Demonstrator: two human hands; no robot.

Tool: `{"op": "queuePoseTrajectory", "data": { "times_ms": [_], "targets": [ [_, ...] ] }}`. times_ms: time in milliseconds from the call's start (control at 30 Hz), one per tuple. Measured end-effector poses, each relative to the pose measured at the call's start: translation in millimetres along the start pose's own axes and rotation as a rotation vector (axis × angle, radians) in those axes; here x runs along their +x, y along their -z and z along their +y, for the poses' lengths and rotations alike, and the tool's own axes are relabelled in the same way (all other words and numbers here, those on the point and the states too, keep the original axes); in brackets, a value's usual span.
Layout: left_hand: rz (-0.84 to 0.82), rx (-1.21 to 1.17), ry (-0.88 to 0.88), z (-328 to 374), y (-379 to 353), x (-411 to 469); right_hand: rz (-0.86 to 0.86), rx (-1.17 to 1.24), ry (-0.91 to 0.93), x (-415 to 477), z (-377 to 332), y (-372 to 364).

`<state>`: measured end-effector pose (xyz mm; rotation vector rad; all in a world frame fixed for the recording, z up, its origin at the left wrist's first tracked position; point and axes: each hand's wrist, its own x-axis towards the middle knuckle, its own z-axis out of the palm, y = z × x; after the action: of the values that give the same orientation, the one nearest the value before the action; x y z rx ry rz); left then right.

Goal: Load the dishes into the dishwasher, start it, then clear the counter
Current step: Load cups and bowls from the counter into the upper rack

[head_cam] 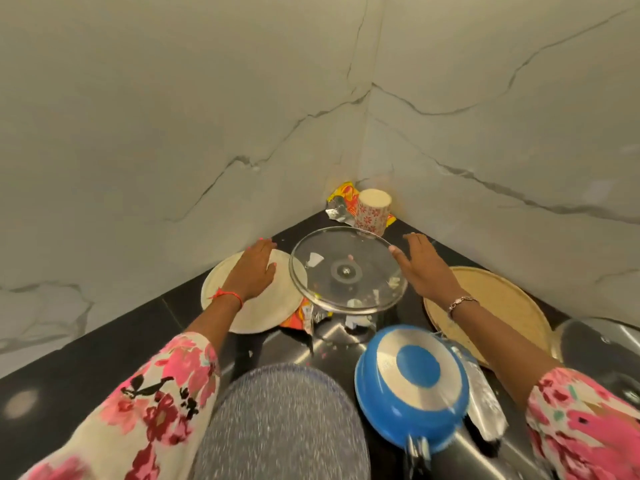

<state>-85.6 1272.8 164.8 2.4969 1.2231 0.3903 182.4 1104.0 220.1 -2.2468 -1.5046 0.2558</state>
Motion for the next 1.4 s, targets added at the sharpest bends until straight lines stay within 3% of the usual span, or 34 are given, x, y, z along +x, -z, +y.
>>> {"op": "queuePoseTrajectory", "data": {
  "times_ms": [267,433,567,767,1000,1133,1400],
  "targets": [
    [-0.194,-0.095,0.014,-22.1,-21.9,101.1,0.034,-0.031,0.025,126.3,-13.1,-12.2],
    [-0.329,-0.047,-0.039,-25.4,-40.9,124.5,-0.044,-0.093,-0.081,180.2,-16.5,-27.8],
    [-0.334,0.024,-0.068,-35.7,-49.4,129.7,-0.138,-0.132,-0.127,204.9,-9.1,-38.4],
    [-0.289,-0.012,-0.064,-37.9,-53.0,129.6,-0.080,-0.107,-0.146,215.2,-11.4,-44.1],
    [-0.329,-0.004,-0.016,-25.4,-33.6,126.9,0.020,-0.023,-0.081,193.3,-11.5,-29.7],
    [-0.197,-0.037,0.021,-10.1,-7.1,98.4,0.091,-0.031,-0.019,158.1,-21.7,8.6],
    [-0.023,-0.039,0.007,46.7,36.7,-32.1,0.069,-0.083,0.051,13.5,-52.0,92.0]
  ]
}}
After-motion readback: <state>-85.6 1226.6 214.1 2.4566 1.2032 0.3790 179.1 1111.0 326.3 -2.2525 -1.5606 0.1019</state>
